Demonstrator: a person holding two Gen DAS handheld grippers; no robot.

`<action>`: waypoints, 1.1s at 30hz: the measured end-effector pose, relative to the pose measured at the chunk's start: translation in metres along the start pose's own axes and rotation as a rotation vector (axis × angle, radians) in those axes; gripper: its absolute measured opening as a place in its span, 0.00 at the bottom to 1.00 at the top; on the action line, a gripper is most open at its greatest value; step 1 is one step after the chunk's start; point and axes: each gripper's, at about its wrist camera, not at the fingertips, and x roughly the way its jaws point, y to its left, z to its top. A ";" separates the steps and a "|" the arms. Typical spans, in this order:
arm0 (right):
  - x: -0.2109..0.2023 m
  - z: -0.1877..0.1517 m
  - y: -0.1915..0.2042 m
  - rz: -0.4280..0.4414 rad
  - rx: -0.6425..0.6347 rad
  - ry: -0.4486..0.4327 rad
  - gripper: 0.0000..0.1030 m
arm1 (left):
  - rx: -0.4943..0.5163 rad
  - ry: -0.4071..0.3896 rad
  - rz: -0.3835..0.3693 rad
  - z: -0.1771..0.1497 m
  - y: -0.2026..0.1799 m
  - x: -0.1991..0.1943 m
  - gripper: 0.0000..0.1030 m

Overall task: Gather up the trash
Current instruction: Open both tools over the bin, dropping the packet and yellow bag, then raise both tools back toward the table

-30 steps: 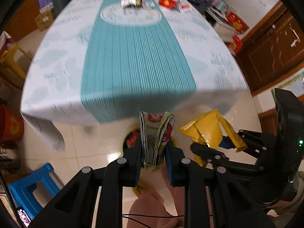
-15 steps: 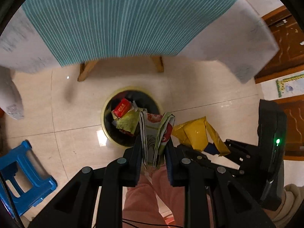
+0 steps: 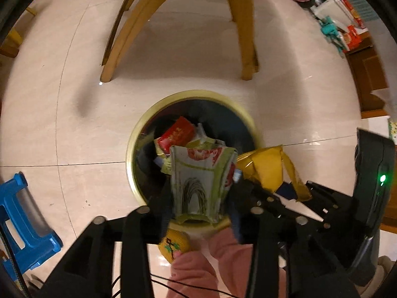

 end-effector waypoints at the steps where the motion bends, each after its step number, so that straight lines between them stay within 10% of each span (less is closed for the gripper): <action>1: 0.008 0.004 -0.001 0.001 -0.003 0.000 0.29 | -0.004 0.001 0.008 0.001 0.002 0.004 0.49; 6: 0.032 0.009 0.001 -0.005 -0.027 0.024 0.48 | -0.033 0.021 0.025 -0.004 0.019 0.024 0.64; 15: 0.021 0.005 0.004 -0.023 -0.015 0.035 0.49 | -0.078 -0.004 0.041 -0.013 0.032 -0.006 0.68; 33: -0.185 -0.013 0.060 -0.015 -0.029 -0.060 0.49 | 0.026 -0.186 0.090 -0.030 -0.019 -0.228 0.68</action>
